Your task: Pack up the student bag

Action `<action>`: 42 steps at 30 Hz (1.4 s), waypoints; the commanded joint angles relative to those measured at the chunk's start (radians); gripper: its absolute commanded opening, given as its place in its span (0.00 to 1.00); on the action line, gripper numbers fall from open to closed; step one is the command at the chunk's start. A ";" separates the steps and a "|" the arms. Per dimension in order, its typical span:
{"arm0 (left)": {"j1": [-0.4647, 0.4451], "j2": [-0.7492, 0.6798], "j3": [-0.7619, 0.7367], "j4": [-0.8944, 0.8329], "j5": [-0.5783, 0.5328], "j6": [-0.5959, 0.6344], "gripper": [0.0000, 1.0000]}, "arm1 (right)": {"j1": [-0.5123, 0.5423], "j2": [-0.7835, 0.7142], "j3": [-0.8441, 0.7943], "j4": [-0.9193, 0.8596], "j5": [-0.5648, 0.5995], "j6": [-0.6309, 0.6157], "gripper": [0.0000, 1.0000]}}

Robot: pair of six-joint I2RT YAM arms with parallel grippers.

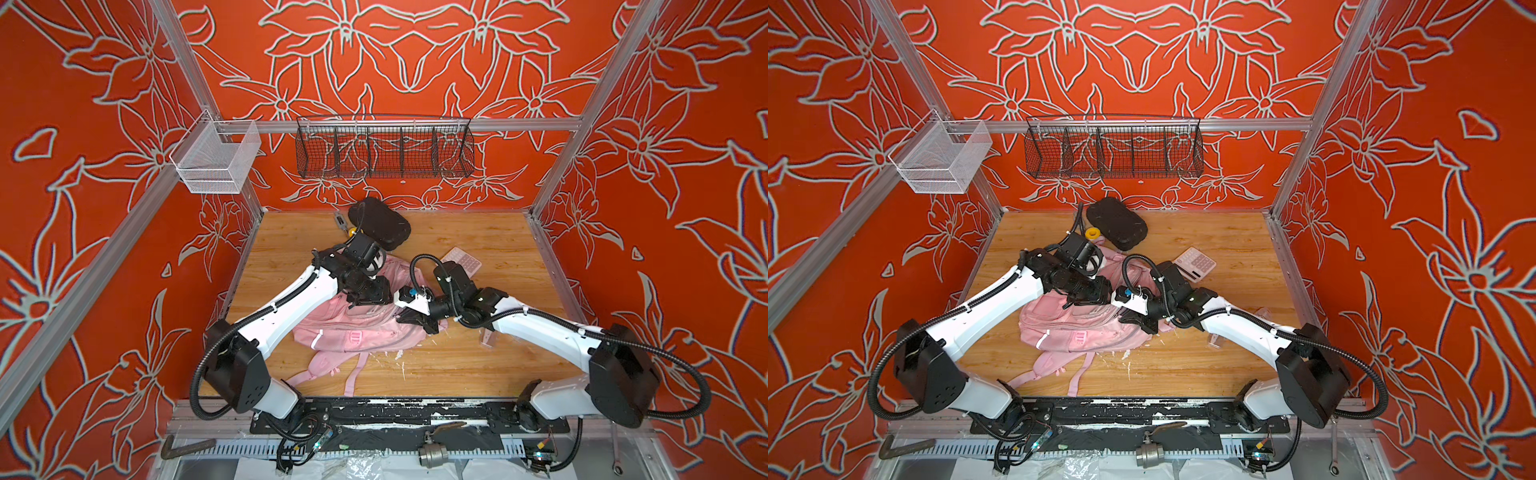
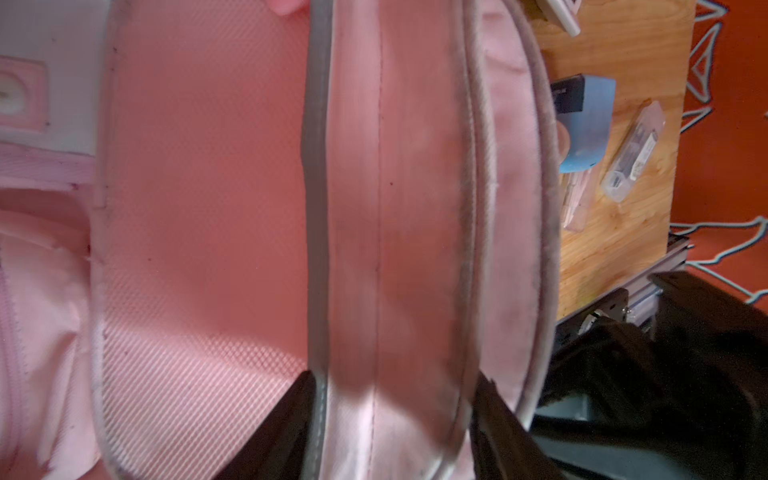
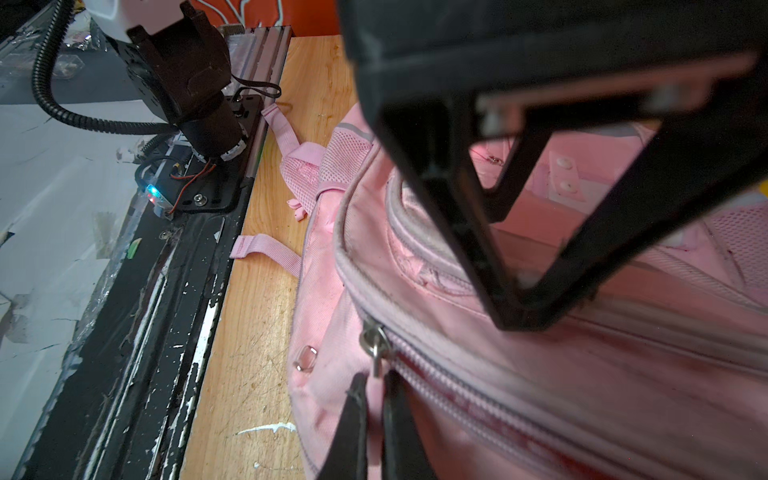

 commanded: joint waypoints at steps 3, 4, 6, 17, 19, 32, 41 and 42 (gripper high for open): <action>-0.021 0.050 0.050 -0.052 -0.042 0.032 0.53 | -0.008 -0.031 0.052 0.014 -0.027 -0.028 0.00; -0.020 0.063 0.060 -0.072 -0.065 0.024 0.47 | -0.008 -0.033 0.054 0.009 -0.020 -0.028 0.00; -0.020 0.078 0.073 -0.096 -0.081 0.008 0.29 | -0.008 -0.038 0.059 0.001 0.000 -0.021 0.00; 0.030 -0.025 0.043 0.164 0.039 -0.274 0.00 | 0.050 -0.118 0.019 -0.020 0.316 0.144 0.00; 0.047 -0.061 0.005 0.261 0.041 -0.370 0.00 | 0.106 -0.119 0.028 -0.047 0.420 0.162 0.00; 0.050 -0.161 -0.057 0.495 -0.112 -0.649 0.00 | 0.268 -0.120 0.019 -0.002 0.563 0.229 0.00; 0.041 -0.133 -0.016 0.490 -0.095 -0.650 0.00 | 0.348 -0.029 0.059 0.070 0.478 0.254 0.00; 0.042 -0.134 -0.013 0.489 -0.094 -0.651 0.00 | 0.354 -0.017 0.058 0.093 0.478 0.256 0.00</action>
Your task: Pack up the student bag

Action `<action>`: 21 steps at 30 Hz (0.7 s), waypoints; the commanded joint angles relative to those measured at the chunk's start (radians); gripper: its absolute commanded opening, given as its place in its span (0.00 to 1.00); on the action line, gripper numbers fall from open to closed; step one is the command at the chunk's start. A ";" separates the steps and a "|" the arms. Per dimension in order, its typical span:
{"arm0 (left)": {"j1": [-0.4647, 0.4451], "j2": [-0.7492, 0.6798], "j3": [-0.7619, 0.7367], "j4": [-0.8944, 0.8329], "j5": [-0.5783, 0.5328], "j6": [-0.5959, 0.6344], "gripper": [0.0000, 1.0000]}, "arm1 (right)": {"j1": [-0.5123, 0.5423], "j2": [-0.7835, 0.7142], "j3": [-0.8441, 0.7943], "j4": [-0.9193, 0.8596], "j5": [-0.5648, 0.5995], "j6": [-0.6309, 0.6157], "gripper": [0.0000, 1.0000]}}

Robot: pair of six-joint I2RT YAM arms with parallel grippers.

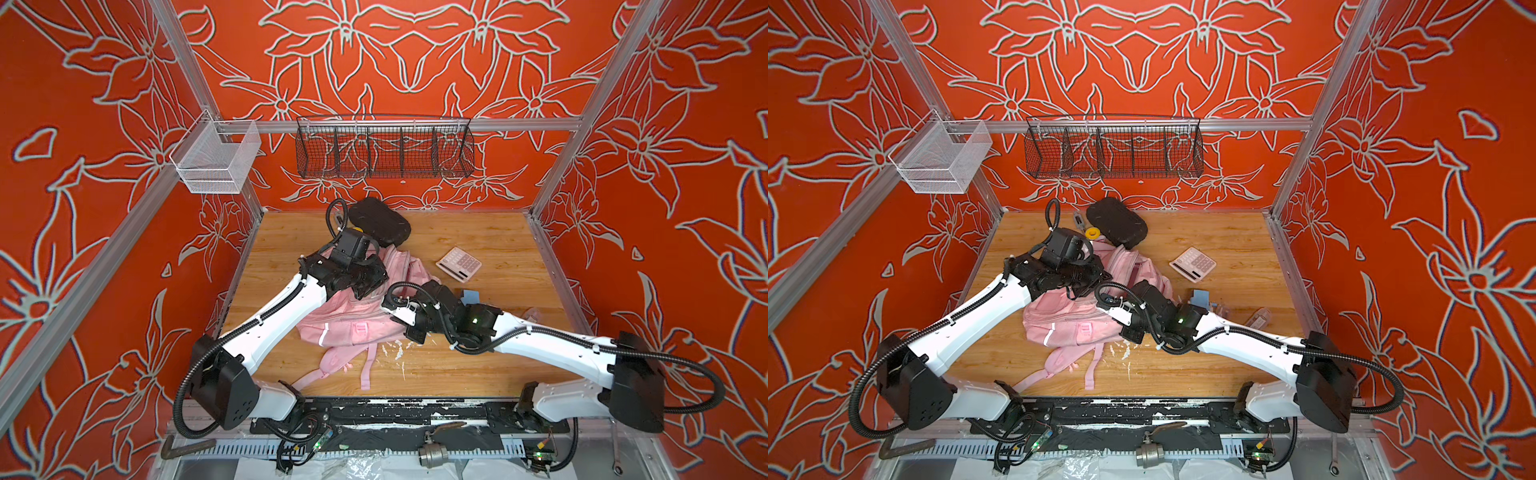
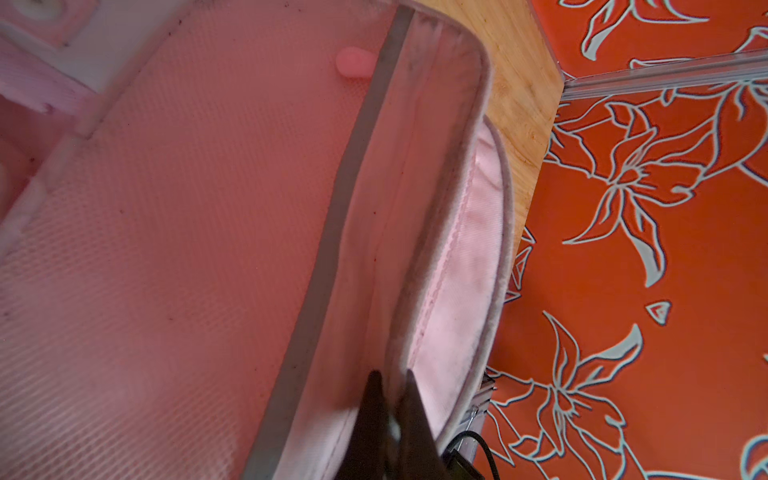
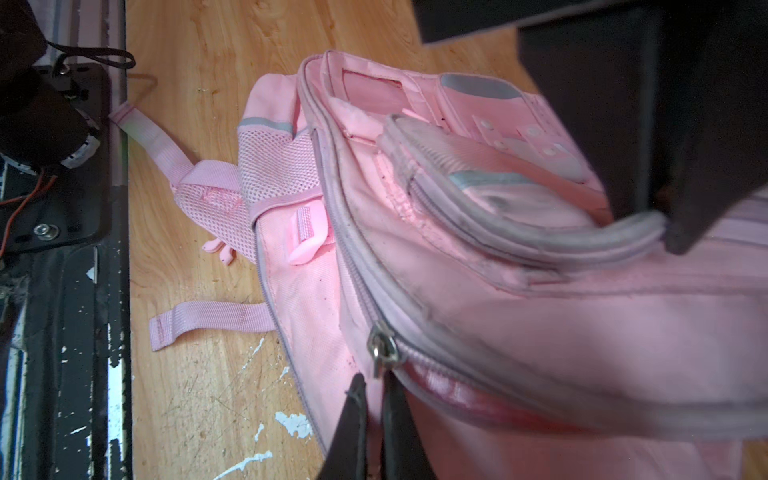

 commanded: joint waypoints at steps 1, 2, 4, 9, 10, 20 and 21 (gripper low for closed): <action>0.001 -0.011 0.070 0.188 -0.036 -0.038 0.00 | 0.059 0.037 0.023 0.109 -0.127 0.021 0.00; 0.002 -0.012 0.073 0.187 -0.034 -0.037 0.00 | 0.064 0.050 0.021 0.141 -0.127 0.019 0.00; 0.001 -0.011 0.079 0.188 -0.031 -0.042 0.00 | 0.076 0.076 0.029 0.181 -0.120 0.007 0.00; 0.000 -0.015 0.093 0.180 -0.032 -0.045 0.00 | 0.093 0.123 0.049 0.220 -0.096 -0.021 0.00; 0.000 -0.019 0.096 0.169 -0.039 -0.042 0.00 | 0.093 0.121 0.046 0.223 -0.094 -0.026 0.00; 0.001 -0.231 0.002 -0.044 -0.132 -0.072 0.00 | -0.049 0.026 -0.006 0.176 -0.339 -0.112 0.00; 0.001 -0.254 -0.024 -0.042 -0.130 -0.088 0.00 | -0.066 0.021 -0.004 0.173 -0.365 -0.113 0.00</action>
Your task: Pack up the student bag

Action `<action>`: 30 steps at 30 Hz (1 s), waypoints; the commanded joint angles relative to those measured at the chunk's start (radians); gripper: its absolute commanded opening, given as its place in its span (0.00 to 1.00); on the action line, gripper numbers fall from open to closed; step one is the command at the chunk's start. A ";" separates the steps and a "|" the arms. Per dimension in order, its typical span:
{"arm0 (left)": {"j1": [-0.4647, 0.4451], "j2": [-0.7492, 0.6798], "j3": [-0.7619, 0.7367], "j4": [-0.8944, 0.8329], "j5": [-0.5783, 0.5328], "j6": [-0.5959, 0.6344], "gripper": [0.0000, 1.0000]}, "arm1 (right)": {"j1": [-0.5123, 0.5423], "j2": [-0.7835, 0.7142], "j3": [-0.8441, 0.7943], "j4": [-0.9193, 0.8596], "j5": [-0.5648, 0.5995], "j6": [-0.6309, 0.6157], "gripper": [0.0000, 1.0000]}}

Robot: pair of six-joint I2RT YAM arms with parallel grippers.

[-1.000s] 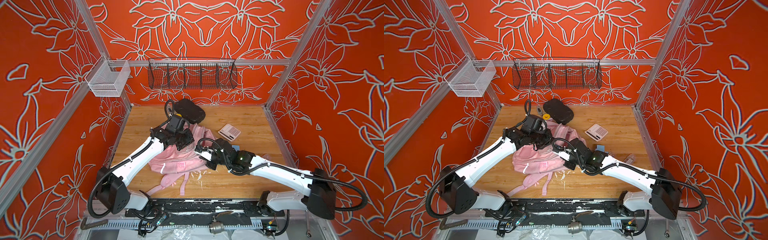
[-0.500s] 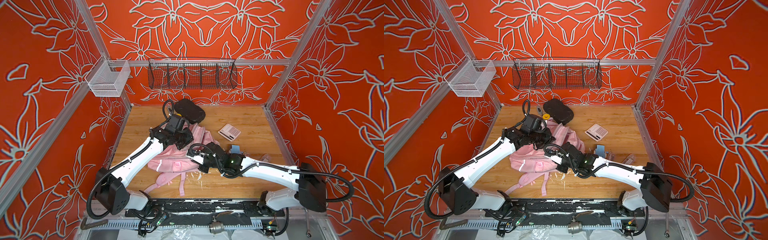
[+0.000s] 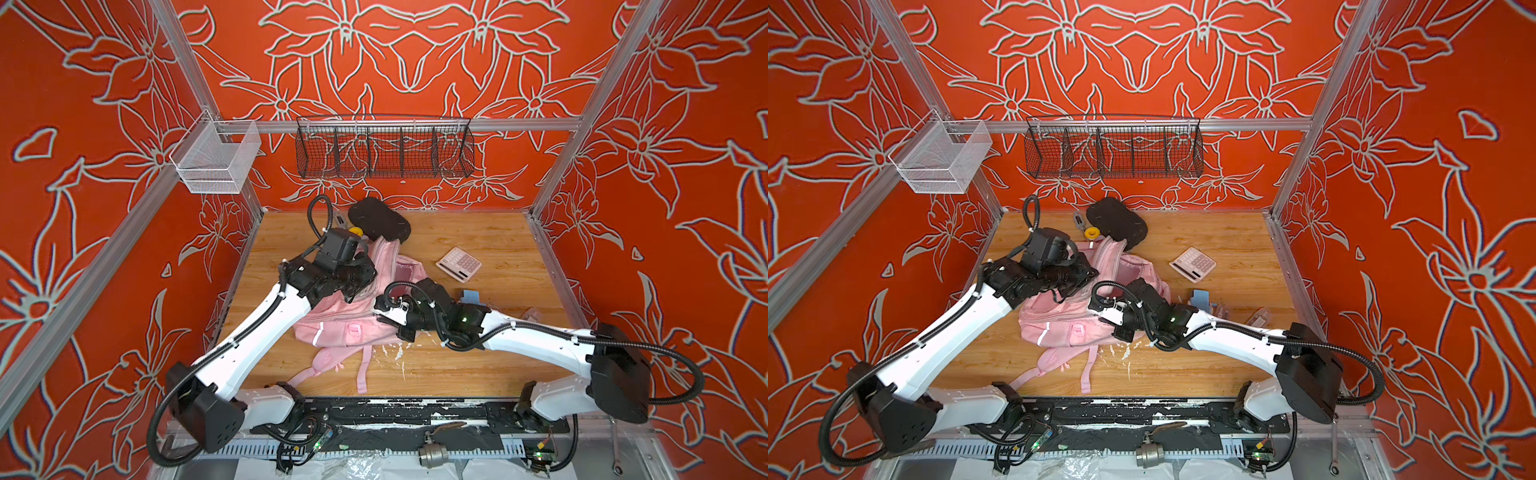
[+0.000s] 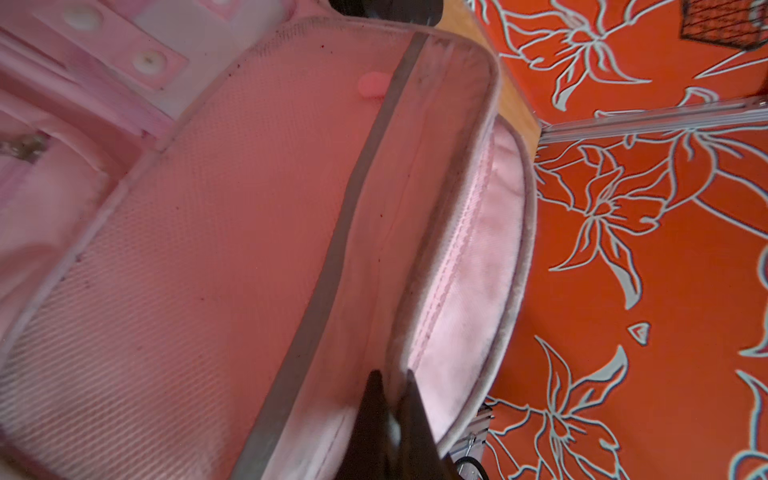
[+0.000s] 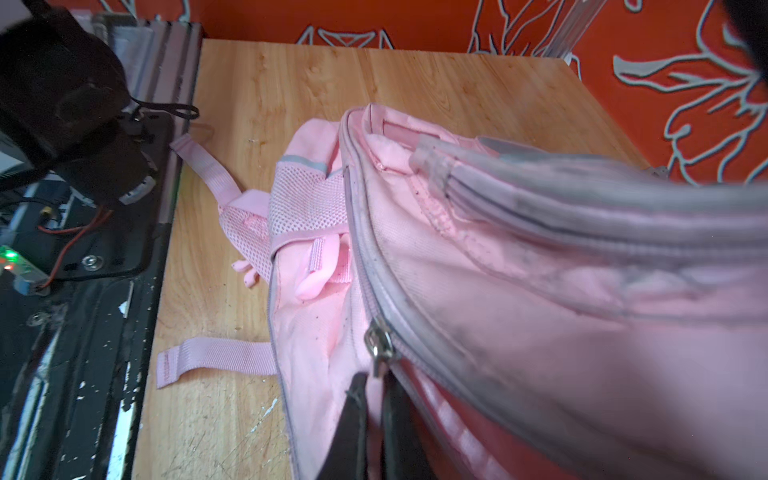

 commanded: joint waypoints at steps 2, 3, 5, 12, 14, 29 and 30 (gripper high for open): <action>0.000 -0.108 -0.066 0.061 -0.026 -0.080 0.00 | -0.054 -0.045 0.011 0.007 -0.203 -0.039 0.00; 0.001 -0.117 -0.079 0.064 -0.033 -0.085 0.00 | -0.071 -0.045 0.006 0.020 -0.216 -0.036 0.00; 0.001 -0.118 -0.093 0.081 -0.034 -0.093 0.00 | -0.104 -0.037 0.011 0.018 -0.260 -0.048 0.00; 0.000 -0.009 -0.062 0.193 0.035 -0.130 0.00 | -0.252 0.026 0.067 -0.040 -0.410 -0.119 0.00; 0.001 0.020 -0.043 0.208 0.045 -0.133 0.00 | -0.295 0.035 0.069 -0.029 -0.458 -0.124 0.00; 0.021 0.208 -0.001 0.416 0.044 -0.167 0.00 | -0.240 -0.020 -0.045 0.096 -0.085 0.012 0.00; 0.022 0.222 0.007 0.431 0.042 -0.173 0.00 | -0.219 -0.022 -0.048 0.101 -0.045 0.012 0.00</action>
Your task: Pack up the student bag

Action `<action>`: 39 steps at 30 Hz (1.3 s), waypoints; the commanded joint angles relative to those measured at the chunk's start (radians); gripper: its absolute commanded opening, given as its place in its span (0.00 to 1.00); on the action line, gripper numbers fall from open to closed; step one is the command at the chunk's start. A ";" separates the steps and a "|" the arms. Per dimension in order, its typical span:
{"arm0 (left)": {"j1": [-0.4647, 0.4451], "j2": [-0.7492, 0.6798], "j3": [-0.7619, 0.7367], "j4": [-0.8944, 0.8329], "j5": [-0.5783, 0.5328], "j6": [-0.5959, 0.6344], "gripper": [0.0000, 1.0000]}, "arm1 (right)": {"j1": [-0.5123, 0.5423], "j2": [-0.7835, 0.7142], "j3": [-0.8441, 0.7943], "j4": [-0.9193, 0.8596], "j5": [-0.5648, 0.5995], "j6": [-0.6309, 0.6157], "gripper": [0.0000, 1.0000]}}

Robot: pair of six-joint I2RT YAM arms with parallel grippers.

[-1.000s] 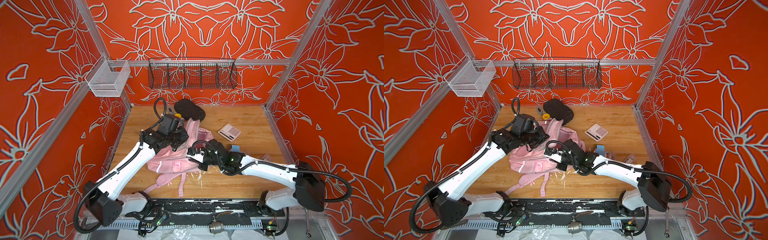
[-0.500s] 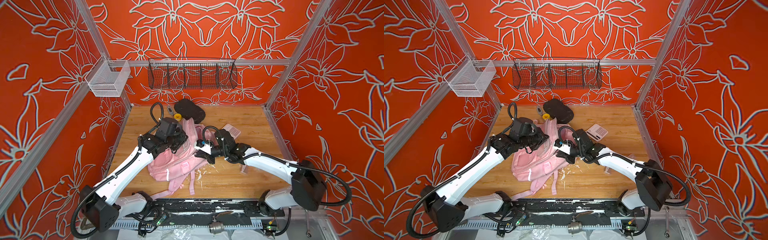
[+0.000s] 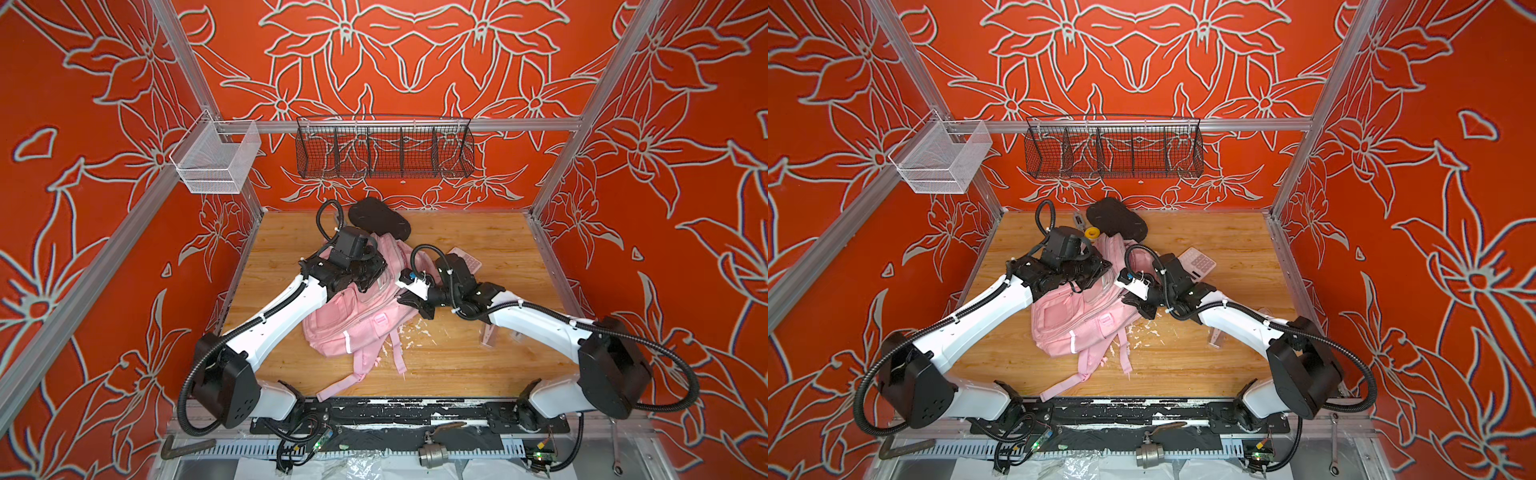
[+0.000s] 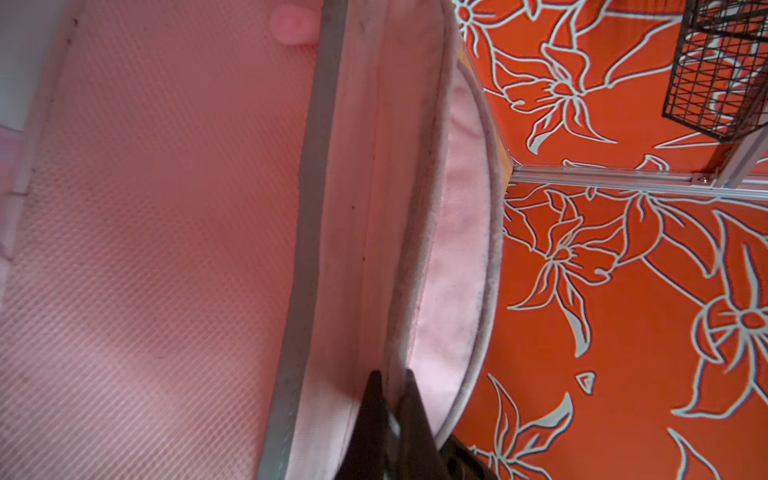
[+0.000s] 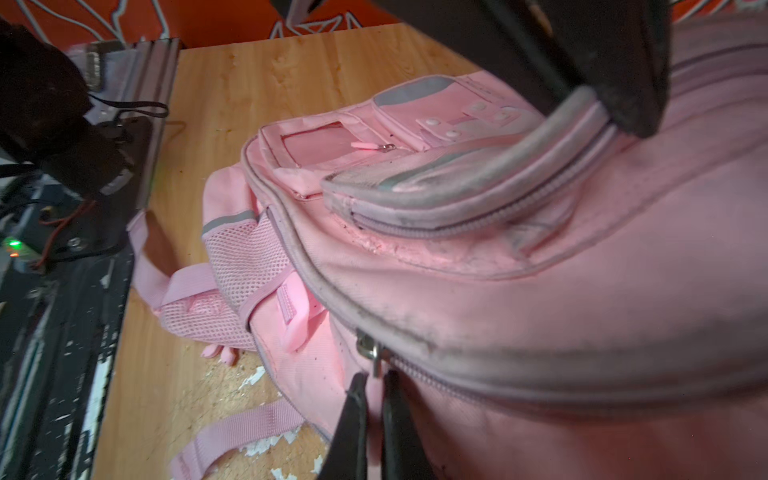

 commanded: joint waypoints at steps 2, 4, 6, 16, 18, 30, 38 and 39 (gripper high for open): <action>0.006 0.042 0.068 0.150 0.007 -0.029 0.00 | 0.092 -0.039 -0.018 0.130 0.195 0.051 0.00; 0.007 0.061 0.084 0.167 0.010 -0.033 0.00 | 0.133 -0.035 -0.017 0.137 0.236 0.042 0.00; 0.006 0.071 0.095 0.181 0.006 -0.038 0.00 | 0.163 -0.034 -0.023 0.148 0.262 0.045 0.00; 0.005 0.110 0.119 0.230 0.002 -0.067 0.00 | 0.282 0.002 -0.048 0.231 0.359 0.127 0.00; 0.006 0.123 0.138 0.227 0.009 -0.060 0.00 | 0.298 0.015 -0.045 0.247 0.369 0.139 0.00; 0.007 0.144 0.182 0.216 0.057 -0.042 0.00 | 0.367 0.162 0.073 0.203 0.356 0.147 0.00; 0.007 0.111 0.189 0.130 0.095 0.027 0.00 | 0.374 0.200 0.110 0.200 0.350 0.180 0.00; 0.007 0.100 0.191 0.095 0.099 0.054 0.00 | 0.374 0.193 0.115 0.192 0.350 0.180 0.00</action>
